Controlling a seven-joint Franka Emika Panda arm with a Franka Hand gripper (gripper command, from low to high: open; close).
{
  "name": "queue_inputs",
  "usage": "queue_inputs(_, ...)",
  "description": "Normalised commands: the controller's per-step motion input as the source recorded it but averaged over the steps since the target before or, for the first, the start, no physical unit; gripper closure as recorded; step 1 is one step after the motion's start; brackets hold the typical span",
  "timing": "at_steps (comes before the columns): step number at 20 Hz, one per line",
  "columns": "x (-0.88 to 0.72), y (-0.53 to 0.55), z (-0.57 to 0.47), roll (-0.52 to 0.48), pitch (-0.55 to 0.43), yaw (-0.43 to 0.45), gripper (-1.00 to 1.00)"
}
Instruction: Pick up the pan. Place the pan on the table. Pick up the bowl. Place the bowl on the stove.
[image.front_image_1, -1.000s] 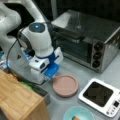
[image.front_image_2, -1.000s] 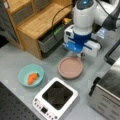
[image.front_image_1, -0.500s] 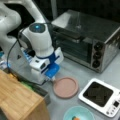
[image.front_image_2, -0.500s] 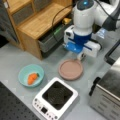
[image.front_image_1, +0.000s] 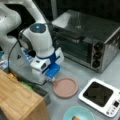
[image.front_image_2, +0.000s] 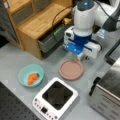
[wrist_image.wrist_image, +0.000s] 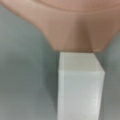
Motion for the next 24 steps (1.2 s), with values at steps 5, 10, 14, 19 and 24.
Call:
queue_inputs(5, -0.04, 0.02, 0.03, -0.032, -0.054, 0.047, -1.0)
queue_inputs(10, -0.05, 0.01, 0.21, -0.021, 0.042, 0.028, -1.0)
queue_inputs(14, -0.01, 0.0, 0.26, -0.014, 0.105, 0.017, -1.0)
queue_inputs(19, 0.09, -0.01, 0.25, -0.021, 0.146, 0.011, -1.0)
queue_inputs(24, 0.19, -0.03, 0.32, -0.021, 0.181, 0.009, -1.0)
